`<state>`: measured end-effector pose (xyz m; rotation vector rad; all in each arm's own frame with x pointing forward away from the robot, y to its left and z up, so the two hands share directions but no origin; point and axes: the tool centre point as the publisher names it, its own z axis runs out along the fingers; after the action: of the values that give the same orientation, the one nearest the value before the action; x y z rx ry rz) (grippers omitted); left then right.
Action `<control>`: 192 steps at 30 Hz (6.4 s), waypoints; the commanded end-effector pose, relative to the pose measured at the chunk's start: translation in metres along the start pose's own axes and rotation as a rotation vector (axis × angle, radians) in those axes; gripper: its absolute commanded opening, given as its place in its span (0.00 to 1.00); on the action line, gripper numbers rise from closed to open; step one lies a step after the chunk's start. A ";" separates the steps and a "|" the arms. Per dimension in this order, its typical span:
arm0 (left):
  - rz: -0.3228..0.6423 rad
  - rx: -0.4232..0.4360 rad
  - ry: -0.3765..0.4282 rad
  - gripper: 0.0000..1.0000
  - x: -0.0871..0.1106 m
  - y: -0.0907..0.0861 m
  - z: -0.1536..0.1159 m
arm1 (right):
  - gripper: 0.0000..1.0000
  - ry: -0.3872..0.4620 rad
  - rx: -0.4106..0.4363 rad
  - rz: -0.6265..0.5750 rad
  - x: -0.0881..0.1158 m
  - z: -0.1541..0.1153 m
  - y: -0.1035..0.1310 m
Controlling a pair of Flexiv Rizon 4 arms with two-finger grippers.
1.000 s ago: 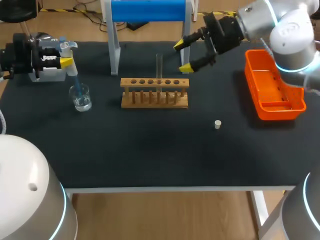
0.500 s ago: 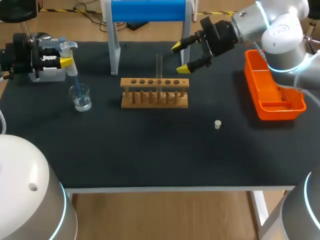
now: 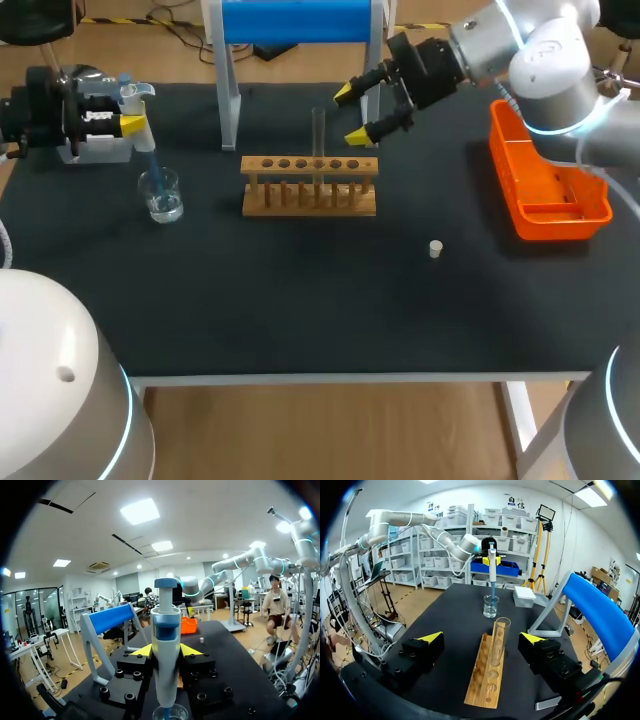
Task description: Invert the test tube, pick up the pipette, mount the tip to pipette, aspirate from beaker and dispense into the tube, eject the tip, return the pipette, and cap with the stopper.
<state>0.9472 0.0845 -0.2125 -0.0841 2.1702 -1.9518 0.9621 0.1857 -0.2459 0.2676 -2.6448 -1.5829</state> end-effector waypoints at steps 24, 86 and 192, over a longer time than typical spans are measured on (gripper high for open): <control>-0.001 -0.001 0.003 0.00 0.000 -0.001 -0.001 | 1.00 0.003 0.030 -0.001 -0.020 0.003 -0.011; -0.001 -0.001 0.003 0.00 0.000 -0.001 -0.001 | 1.00 -0.030 0.213 -0.009 -0.030 0.046 -0.026; 0.027 -0.080 0.219 0.00 0.004 -0.230 0.214 | 1.00 -0.051 0.216 -0.021 -0.021 0.045 -0.025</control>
<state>0.9559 -0.1448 -0.0032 0.1351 2.3642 -1.9312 0.9801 0.2180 -0.2884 0.2665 -2.8651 -1.3275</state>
